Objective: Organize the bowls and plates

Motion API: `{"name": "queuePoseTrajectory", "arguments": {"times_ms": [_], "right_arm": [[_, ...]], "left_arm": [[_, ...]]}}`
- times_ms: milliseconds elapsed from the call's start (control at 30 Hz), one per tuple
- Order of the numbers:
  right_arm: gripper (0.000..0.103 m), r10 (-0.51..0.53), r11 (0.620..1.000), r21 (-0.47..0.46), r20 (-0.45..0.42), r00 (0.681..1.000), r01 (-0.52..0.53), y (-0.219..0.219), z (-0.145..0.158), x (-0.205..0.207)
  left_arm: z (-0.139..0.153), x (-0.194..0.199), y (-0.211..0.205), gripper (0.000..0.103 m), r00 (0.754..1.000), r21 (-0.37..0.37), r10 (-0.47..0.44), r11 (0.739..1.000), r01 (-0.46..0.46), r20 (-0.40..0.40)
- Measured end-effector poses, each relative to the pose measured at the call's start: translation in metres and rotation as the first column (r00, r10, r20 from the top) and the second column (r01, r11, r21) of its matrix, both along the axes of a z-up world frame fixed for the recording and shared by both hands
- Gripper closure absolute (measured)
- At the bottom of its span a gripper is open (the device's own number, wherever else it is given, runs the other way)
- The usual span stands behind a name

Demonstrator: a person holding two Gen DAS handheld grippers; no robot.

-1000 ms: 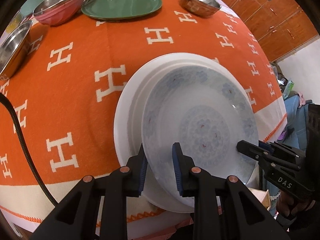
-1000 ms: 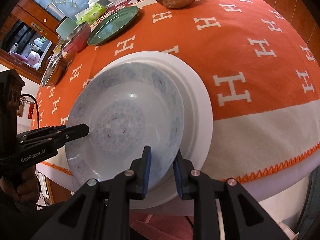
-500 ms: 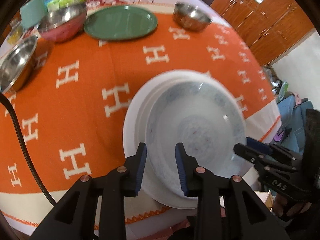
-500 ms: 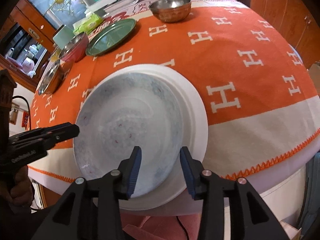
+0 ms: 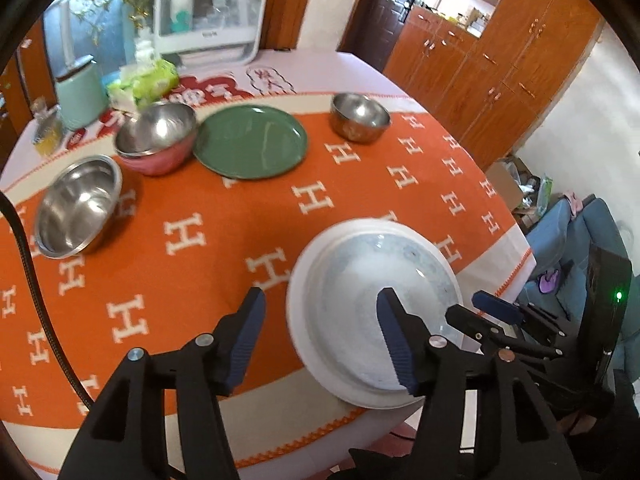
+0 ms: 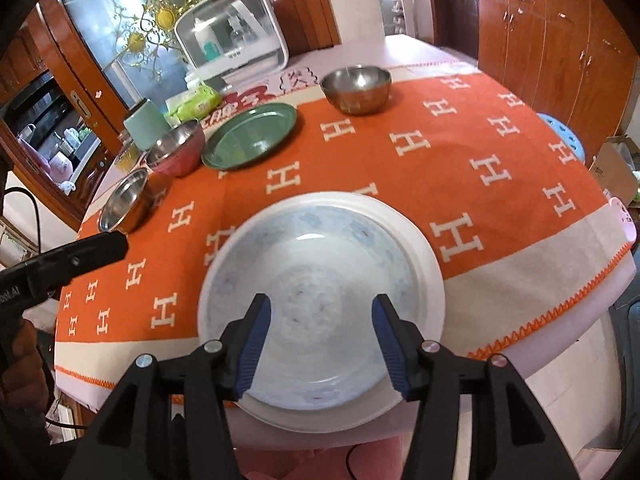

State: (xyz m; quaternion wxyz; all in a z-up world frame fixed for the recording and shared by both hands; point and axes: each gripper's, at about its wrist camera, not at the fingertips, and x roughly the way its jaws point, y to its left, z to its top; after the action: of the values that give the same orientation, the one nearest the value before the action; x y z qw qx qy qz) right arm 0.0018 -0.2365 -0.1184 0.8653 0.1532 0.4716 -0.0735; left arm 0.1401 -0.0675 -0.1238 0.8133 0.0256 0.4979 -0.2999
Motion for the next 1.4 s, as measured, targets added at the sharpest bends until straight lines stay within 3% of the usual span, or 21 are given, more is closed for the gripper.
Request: {"name": "queuePoseTrajectory", "arguments": {"times_ms": [100, 533, 700, 833, 1100, 1400], "right_arm": [[0.050, -0.008, 1.000, -0.026, 0.034, 0.999, 0.009, 0.009, 0.009, 0.001], [0.050, 0.039, 0.993, -0.120, 0.156, 0.987, -0.020, 0.015, 0.069, 0.035], [0.049, 0.087, 0.987, -0.152, 0.186, 0.979, -0.058, 0.007, 0.091, 0.060], [0.039, 0.119, 0.984, -0.158, 0.217, 0.969, -0.085, -0.003, 0.107, 0.083], [0.038, 0.206, 0.971, -0.180, 0.273, 0.940, -0.160, -0.023, 0.133, 0.131], [0.038, 0.256, 0.966, -0.099, 0.271, 0.928, -0.238, -0.045, 0.128, 0.190]], "left_arm": [[0.010, 0.003, 0.018, 0.039, 0.999, -0.005, 0.029, 1.000, -0.029, 0.017], [0.040, 0.032, 0.059, 0.032, 0.985, -0.036, 0.174, 0.984, -0.173, 0.017], [0.049, 0.045, 0.061, 0.031, 0.976, -0.052, 0.217, 0.975, -0.217, -0.002], [0.057, 0.056, 0.058, 0.031, 0.968, -0.047, 0.249, 0.967, -0.249, 0.008], [0.063, 0.085, 0.046, 0.031, 0.953, -0.034, 0.303, 0.953, -0.303, 0.006], [0.055, 0.123, 0.023, 0.031, 0.933, -0.022, 0.361, 0.932, -0.361, -0.008]]}}
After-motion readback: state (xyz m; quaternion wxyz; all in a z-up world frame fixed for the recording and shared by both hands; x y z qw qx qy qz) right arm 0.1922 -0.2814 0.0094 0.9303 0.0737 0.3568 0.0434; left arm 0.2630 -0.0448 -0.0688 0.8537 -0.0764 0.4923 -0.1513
